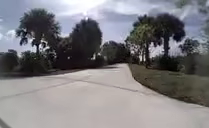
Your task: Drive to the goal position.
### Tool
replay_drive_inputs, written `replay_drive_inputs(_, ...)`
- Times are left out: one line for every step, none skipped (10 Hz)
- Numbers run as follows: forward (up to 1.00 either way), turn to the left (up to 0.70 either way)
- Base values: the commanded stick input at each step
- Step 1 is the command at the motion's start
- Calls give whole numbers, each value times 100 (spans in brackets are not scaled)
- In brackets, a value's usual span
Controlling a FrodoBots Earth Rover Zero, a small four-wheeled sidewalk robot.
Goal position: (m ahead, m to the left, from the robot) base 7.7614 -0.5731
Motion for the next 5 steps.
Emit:
replay_drive_inputs(85,0)
replay_drive_inputs(85,0)
replay_drive_inputs(85,0)
replay_drive_inputs(85,0)
replay_drive_inputs(85,0)
